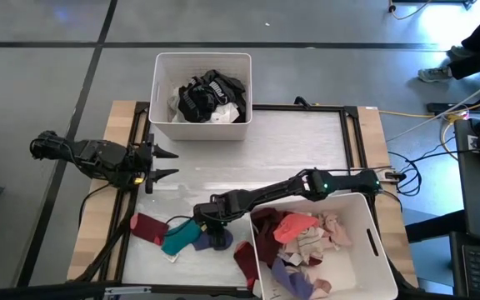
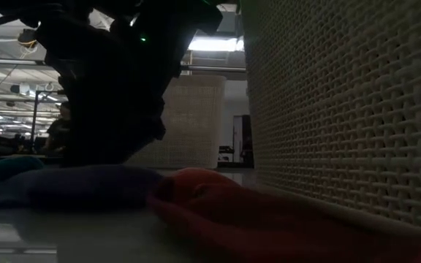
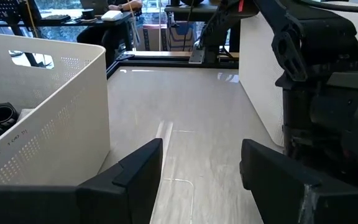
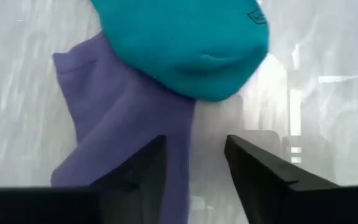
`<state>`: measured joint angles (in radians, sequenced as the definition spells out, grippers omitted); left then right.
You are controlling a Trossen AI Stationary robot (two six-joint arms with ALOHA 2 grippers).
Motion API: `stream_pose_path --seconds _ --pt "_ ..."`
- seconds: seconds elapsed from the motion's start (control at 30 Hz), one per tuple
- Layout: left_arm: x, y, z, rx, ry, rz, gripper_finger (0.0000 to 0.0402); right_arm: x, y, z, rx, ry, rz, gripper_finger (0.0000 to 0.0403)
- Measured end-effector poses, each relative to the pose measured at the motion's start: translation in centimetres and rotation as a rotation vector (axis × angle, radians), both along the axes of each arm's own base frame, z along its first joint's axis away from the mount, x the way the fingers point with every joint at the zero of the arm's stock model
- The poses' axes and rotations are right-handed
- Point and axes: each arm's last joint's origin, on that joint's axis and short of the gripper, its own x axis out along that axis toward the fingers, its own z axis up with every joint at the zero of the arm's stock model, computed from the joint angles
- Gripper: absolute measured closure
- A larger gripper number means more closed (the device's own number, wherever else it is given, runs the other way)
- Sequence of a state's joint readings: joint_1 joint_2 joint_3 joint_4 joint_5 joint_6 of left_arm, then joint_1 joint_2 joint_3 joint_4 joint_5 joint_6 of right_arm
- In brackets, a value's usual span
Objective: Sort clothes
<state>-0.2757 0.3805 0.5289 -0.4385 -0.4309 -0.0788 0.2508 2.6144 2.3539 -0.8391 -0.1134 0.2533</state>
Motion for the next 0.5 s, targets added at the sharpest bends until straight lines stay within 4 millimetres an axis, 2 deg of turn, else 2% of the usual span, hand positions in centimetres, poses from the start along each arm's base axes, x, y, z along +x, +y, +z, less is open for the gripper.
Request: stream_pose_path --seconds 0.2,0.37,0.5 --pt "0.0 0.0 0.0 0.0 0.0 0.0 0.0192 -0.1 -0.2 -0.6 -0.091 0.003 0.033 0.019" --pt "0.0 0.0 0.0 0.0 0.0 0.0 0.0192 -0.1 -0.9 -0.6 -0.275 -0.012 -0.042 0.0189" --pt "0.0 0.0 0.0 0.0 0.001 0.0 0.0192 -0.2 -1.2 -0.3 -0.343 -0.024 -0.052 0.0195"
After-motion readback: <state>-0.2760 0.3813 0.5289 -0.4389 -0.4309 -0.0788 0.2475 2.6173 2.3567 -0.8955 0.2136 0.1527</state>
